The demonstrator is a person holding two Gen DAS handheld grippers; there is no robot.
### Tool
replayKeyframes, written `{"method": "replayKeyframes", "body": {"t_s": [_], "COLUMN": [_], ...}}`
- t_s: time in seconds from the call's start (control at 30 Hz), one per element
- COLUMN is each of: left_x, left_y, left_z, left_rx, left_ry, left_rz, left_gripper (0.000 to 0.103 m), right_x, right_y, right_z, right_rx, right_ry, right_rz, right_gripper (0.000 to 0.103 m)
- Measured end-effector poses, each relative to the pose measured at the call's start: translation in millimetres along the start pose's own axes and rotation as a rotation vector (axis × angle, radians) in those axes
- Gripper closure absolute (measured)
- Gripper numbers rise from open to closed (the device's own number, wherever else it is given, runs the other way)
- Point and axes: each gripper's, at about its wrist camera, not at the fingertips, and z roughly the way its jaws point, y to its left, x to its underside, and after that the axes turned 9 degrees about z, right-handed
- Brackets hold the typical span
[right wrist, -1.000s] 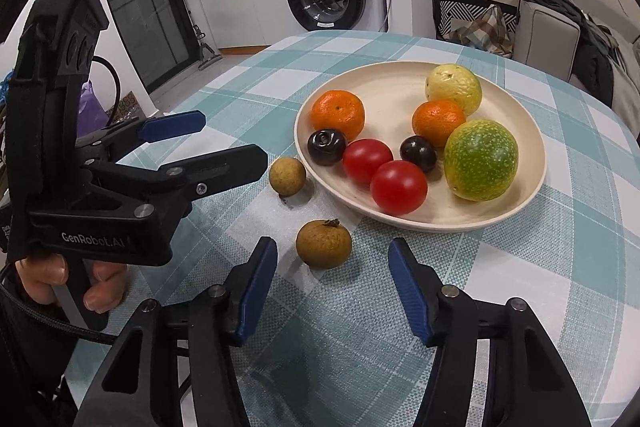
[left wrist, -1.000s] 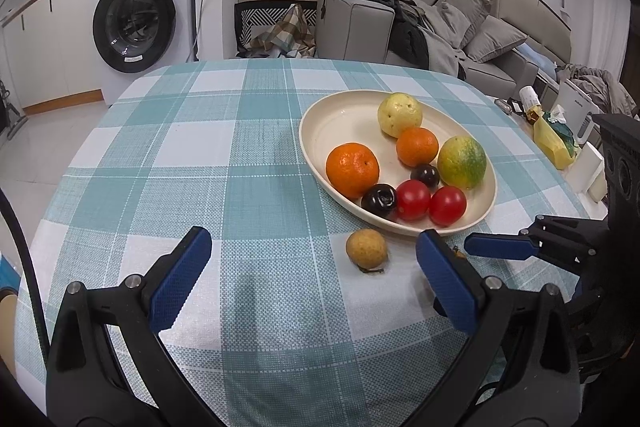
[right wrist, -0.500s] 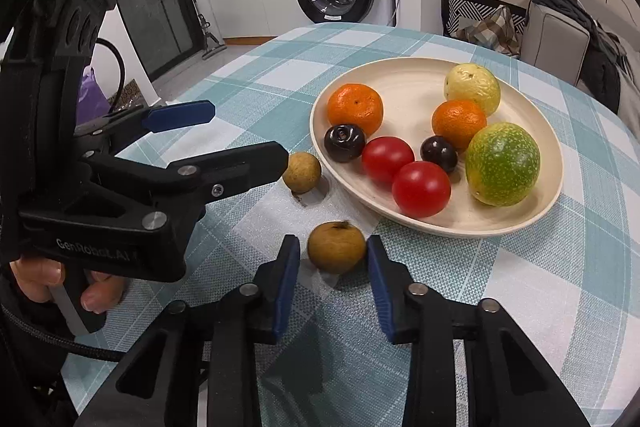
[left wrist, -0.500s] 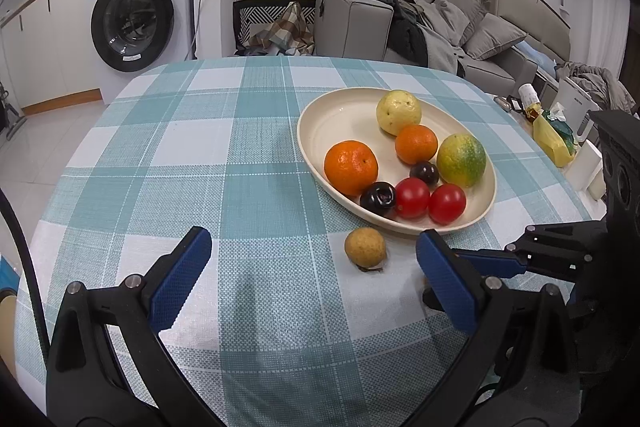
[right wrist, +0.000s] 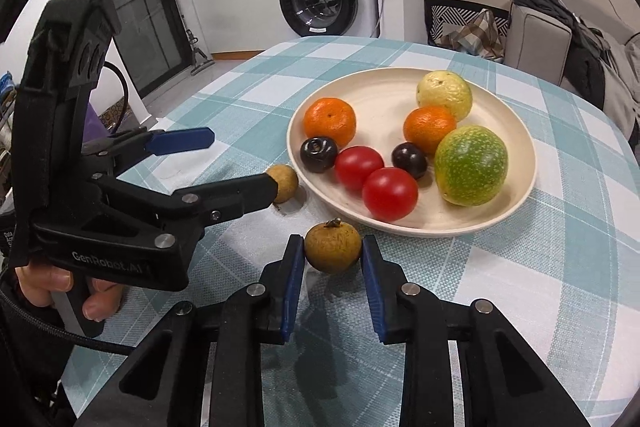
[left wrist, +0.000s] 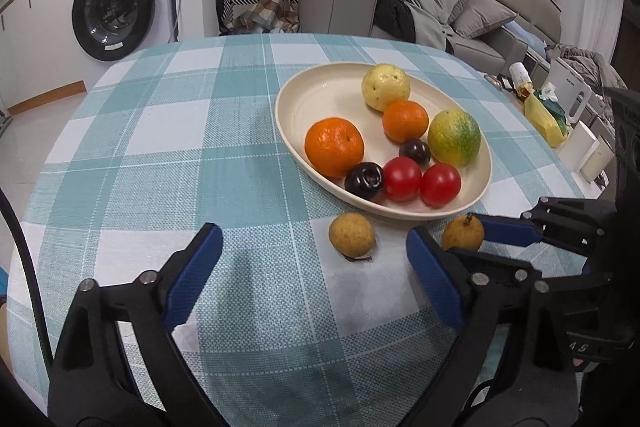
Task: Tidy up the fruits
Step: 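Grasp a small brown fruit with the left tool while the right tool grasps another, then carry both small brown fruits over the plate with both tools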
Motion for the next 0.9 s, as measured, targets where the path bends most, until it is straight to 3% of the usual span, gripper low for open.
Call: {"method": "replayKeyframes", "body": {"t_s": [0.23,0.4,0.57,0.67,0.73,0.77,0.9], "left_x": [-1.5,-2.1,-2.4,-2.8,-2.9,-3.4,-3.4], "left_y": [-1.6,-3.9,-4.5,-6.5,-8.1,-9.4,-14.4], "left_z": [16.3,19.8,19.0,18.6,18.2,18.7,16.9], "left_rx": [0.033,0.034,0.043,0.055,0.074,0.084,0.094], "left_ry": [0.059,0.069,0.066,0.064,0.061,0.062,0.056], "left_rz": [0.013,0.028,0.036,0.047,0.056,0.064,0.088], "left_gripper": [0.036,0.038,0.049,0.06,0.077,0.08,0.08], "right_x": [-0.6,-0.1,0.4,-0.1,0.3,0.3,0.6], "right_y": [-11.6,-10.7,-10.6,-11.0,-10.9,-10.8,-10.9], "right_z": [-5.5,-5.9,-6.7,-6.9,-7.1,-7.2,-8.3], "right_rx": [0.007,0.01,0.01,0.009,0.009,0.009,0.007], "right_ry": [-0.016,-0.017,-0.021,-0.023,-0.023,-0.023,-0.025], "right_rz": [0.028,0.026,0.025,0.027,0.027,0.027,0.028], "right_gripper": [0.073,0.073,0.073,0.073,0.073,0.073,0.073]}}
